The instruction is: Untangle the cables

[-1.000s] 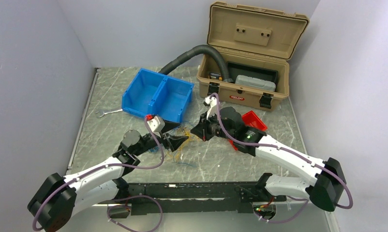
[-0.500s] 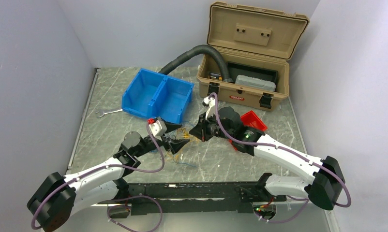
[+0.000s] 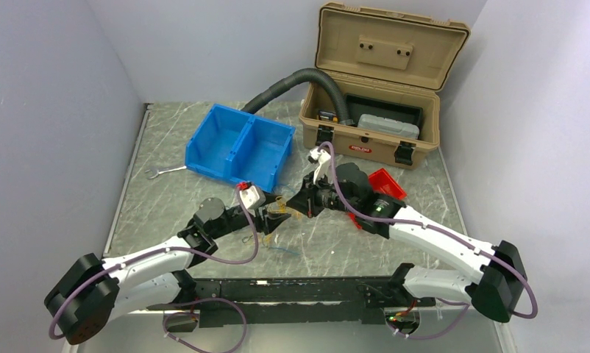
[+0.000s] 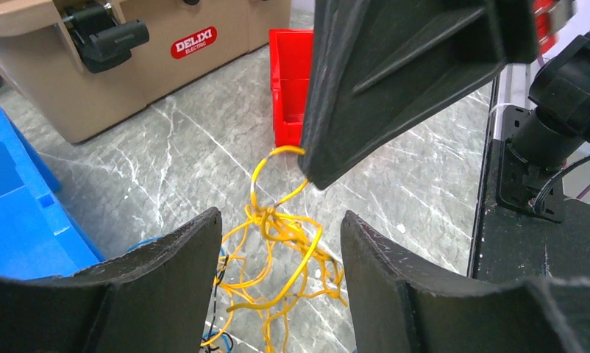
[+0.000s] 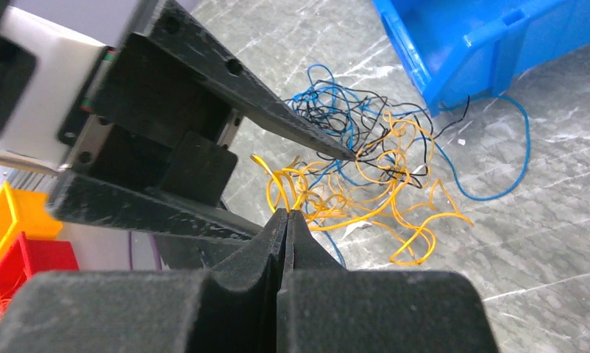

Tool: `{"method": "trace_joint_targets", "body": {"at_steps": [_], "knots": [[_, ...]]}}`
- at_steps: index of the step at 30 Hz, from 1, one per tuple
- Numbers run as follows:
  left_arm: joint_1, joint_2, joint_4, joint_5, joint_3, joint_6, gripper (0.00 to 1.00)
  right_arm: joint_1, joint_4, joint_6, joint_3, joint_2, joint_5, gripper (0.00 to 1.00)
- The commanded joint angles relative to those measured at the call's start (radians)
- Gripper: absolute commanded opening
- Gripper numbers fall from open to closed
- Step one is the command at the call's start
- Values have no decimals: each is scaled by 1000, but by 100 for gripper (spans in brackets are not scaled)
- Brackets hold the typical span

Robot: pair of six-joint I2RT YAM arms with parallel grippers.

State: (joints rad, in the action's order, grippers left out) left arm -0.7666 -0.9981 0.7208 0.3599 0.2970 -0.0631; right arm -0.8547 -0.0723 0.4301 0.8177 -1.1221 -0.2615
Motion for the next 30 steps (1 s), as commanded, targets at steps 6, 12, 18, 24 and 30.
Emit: {"method": "trace_joint_targets", "body": {"at_steps": [6,12,18,24,30], "knots": [[-8,-61,21,-45,21,-17,55,-5,99,5,-10,131,40,0],[-7,-120,69,-112,-40,-51,35,-4,54,-41,48,193,188,0],[-7,-110,50,-139,-61,-81,28,-3,-12,-121,162,240,372,0],[-7,-86,49,-157,-93,-114,28,-2,-46,-154,204,293,588,0],[-8,-35,16,-208,-135,-130,27,10,-137,-30,168,335,1086,0]]}}
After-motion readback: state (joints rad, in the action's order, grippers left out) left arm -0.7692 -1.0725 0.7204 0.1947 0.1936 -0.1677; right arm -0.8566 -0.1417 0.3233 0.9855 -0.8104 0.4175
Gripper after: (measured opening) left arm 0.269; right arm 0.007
